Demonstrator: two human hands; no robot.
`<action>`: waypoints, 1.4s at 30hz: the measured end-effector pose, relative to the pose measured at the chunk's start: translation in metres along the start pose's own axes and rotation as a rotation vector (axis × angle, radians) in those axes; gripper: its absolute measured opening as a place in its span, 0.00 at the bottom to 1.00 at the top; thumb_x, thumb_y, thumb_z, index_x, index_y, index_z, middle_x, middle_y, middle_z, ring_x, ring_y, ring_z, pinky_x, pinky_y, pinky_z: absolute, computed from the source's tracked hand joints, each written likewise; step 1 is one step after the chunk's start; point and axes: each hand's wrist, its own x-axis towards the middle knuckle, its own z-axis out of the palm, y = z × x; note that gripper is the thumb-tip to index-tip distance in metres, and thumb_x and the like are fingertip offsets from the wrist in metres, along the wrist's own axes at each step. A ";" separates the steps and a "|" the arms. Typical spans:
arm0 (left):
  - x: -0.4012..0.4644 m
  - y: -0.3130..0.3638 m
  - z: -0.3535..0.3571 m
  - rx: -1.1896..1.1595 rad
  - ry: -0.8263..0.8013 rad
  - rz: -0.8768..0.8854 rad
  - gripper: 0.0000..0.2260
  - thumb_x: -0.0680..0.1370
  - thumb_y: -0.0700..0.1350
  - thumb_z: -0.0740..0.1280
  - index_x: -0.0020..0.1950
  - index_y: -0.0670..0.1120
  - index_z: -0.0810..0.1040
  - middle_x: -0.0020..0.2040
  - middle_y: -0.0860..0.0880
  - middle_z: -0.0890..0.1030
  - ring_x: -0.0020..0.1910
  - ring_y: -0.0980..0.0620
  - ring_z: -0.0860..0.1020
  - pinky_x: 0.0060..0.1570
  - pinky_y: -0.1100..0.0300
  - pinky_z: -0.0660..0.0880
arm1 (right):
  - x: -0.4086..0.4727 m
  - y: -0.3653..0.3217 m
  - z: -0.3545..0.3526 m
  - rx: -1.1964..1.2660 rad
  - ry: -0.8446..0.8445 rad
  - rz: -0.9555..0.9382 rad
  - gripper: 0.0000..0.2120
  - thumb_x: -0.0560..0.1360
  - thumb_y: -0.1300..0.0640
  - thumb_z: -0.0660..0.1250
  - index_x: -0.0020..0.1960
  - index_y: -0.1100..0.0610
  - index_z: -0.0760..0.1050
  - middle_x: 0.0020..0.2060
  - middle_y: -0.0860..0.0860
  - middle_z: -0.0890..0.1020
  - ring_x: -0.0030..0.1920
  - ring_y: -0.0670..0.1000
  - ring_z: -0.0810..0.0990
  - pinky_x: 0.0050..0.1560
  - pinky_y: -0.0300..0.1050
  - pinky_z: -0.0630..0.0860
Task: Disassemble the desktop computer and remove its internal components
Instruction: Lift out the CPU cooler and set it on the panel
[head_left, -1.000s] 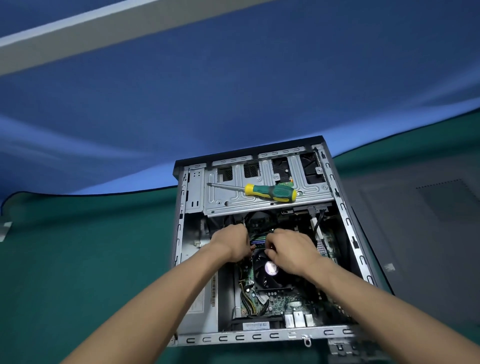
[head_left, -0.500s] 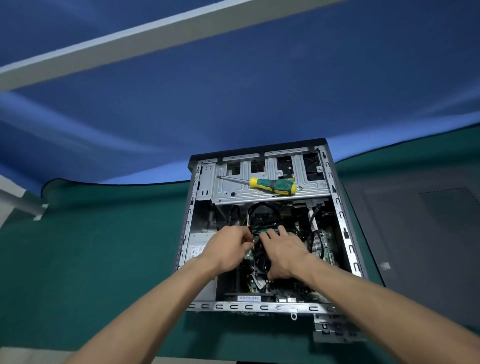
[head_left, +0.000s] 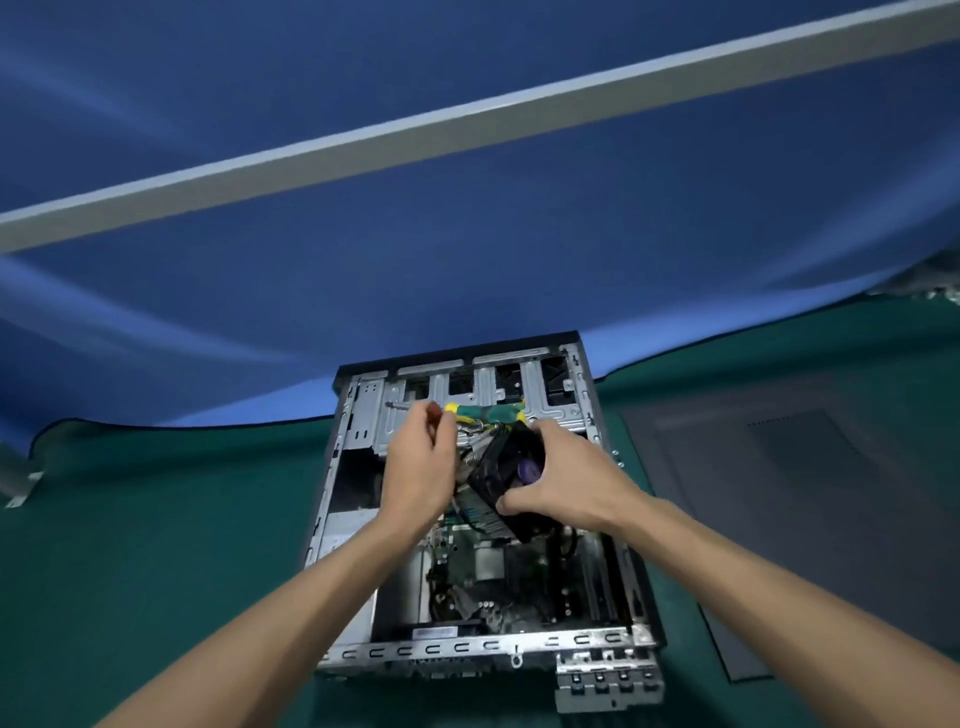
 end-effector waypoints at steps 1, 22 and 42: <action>0.003 0.006 0.006 -0.040 0.017 0.005 0.11 0.80 0.47 0.59 0.39 0.47 0.68 0.31 0.48 0.71 0.31 0.49 0.69 0.32 0.51 0.68 | -0.005 0.001 -0.010 0.008 0.046 0.000 0.32 0.51 0.37 0.70 0.53 0.44 0.67 0.40 0.40 0.79 0.42 0.44 0.78 0.37 0.40 0.73; 0.040 0.027 0.166 0.832 -0.404 0.457 0.09 0.77 0.47 0.58 0.37 0.47 0.67 0.35 0.48 0.78 0.32 0.45 0.74 0.31 0.58 0.62 | -0.009 0.146 -0.104 -0.518 0.133 0.189 0.42 0.61 0.46 0.69 0.71 0.52 0.58 0.63 0.48 0.68 0.62 0.53 0.64 0.50 0.47 0.71; 0.040 0.021 0.175 0.950 -0.434 0.486 0.08 0.81 0.49 0.54 0.42 0.49 0.61 0.35 0.53 0.71 0.30 0.52 0.67 0.30 0.60 0.62 | 0.101 0.178 -0.080 -0.816 -0.175 0.181 0.40 0.74 0.54 0.66 0.78 0.57 0.45 0.77 0.51 0.52 0.76 0.56 0.49 0.75 0.52 0.53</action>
